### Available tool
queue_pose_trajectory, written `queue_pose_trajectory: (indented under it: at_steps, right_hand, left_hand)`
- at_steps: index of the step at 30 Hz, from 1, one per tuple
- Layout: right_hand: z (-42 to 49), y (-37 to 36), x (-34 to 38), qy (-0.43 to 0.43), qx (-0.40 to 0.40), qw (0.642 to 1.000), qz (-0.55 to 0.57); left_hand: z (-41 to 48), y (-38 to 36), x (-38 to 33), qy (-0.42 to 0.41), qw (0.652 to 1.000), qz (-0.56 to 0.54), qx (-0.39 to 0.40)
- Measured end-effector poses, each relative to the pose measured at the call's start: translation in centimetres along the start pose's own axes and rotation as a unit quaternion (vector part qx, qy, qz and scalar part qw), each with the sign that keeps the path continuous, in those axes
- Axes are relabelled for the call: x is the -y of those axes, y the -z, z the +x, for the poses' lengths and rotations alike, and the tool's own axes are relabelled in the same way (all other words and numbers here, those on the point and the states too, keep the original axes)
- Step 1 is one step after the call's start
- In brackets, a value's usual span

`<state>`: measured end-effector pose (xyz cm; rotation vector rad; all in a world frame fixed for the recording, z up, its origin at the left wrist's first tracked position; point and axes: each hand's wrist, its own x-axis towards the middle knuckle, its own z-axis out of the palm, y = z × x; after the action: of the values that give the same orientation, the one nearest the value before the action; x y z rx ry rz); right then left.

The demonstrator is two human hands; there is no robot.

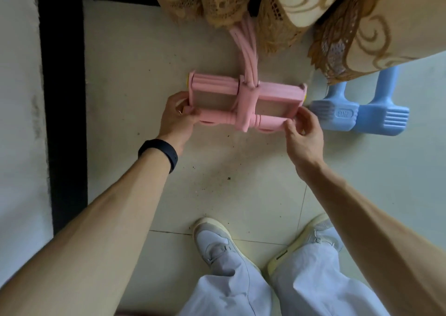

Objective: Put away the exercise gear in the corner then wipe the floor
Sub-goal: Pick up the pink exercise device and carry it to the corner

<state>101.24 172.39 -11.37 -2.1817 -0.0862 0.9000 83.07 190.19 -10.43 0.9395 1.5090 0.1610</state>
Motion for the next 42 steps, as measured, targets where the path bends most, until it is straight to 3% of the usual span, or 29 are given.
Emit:
queue_pose_trajectory:
  at_steps: [4,8,12,18,24,29,37,42]
  right_hand:
    - [1.4,0.3,1.1,0.045,-0.005,0.999,0.012]
    - [1.7,-0.2,0.5,0.105,0.02,0.977,-0.182]
    - [1.7,0.5,0.5,0.141,0.021,0.949,-0.281]
    - [0.1,3.1,2.4,0.181,0.047,0.929,-0.318]
    - [-7.9,8.7,6.0,0.139,0.156,0.912,-0.353]
    - [-16.2,12.5,13.8,0.184,0.207,0.874,-0.398]
    - [-30.0,21.0,31.1,0.289,0.191,0.815,-0.464]
    - [-39.5,25.4,42.8,0.388,0.206,0.77,-0.463]
  left_hand:
    - [0.7,0.1,-0.2,-0.017,0.999,-0.049,0.013]
    - [1.4,-0.9,0.1,-0.05,0.998,0.047,-0.009]
    - [0.5,-1.1,0.1,-0.072,0.984,0.162,-0.011]
    - [-2.0,0.5,-0.6,-0.051,0.942,0.327,0.056]
    - [-9.9,2.2,-2.5,-0.01,0.909,0.416,0.034]
    - [-20.7,3.5,-8.9,-0.057,0.89,0.451,0.038]
    - [-39.1,9.9,-21.9,-0.175,0.838,0.517,0.004]
    - [-49.6,15.3,-29.9,-0.201,0.854,0.475,-0.062]
